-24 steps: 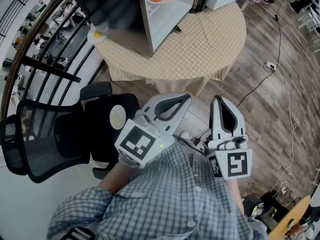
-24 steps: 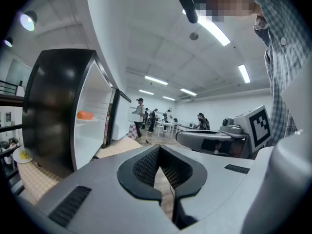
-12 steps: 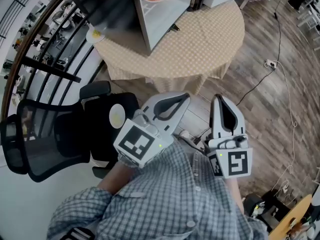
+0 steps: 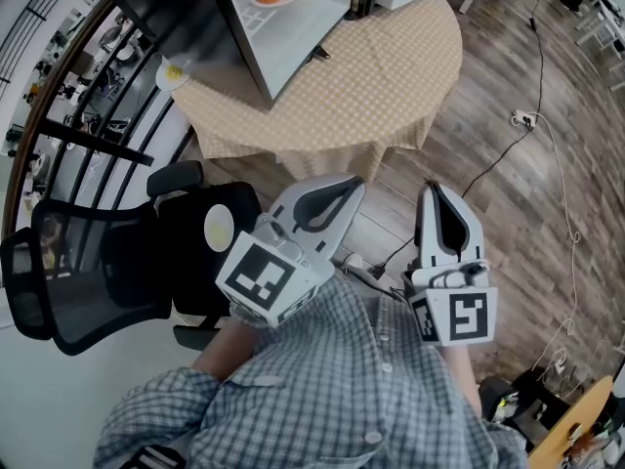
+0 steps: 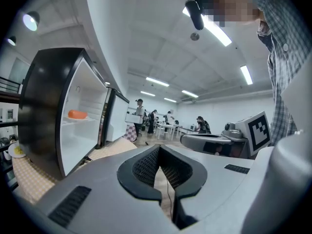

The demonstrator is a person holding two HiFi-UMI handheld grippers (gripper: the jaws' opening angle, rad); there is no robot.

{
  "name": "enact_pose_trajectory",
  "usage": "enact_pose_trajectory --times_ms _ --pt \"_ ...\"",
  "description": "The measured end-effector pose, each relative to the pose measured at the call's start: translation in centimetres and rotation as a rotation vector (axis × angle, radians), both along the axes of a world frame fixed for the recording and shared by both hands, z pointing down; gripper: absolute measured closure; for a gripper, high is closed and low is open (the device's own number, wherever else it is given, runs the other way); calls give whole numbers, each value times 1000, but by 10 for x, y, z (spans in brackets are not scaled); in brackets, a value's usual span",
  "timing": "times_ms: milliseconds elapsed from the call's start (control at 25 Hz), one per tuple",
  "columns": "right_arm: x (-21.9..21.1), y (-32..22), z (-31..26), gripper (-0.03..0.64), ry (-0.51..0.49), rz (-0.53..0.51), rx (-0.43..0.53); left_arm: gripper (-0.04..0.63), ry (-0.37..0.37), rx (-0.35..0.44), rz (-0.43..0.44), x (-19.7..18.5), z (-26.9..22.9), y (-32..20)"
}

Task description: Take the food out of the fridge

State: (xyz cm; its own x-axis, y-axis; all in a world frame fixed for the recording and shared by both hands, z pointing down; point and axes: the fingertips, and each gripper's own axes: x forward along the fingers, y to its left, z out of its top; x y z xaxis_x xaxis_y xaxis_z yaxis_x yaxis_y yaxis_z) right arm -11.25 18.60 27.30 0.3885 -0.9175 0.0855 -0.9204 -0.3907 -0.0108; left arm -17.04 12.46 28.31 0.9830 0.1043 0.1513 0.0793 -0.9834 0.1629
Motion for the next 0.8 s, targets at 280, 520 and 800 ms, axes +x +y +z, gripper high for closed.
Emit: enact_pose_trajectory --times_ms 280,520,800 --pt "23 31 2 606 -1 -1 23 591 13 12 3 23 0 30" --pt "50 58 9 606 -29 41 36 590 34 24 -15 33 0 48" --pt "65 66 19 606 -43 74 39 591 -2 11 -8 47 14 46"
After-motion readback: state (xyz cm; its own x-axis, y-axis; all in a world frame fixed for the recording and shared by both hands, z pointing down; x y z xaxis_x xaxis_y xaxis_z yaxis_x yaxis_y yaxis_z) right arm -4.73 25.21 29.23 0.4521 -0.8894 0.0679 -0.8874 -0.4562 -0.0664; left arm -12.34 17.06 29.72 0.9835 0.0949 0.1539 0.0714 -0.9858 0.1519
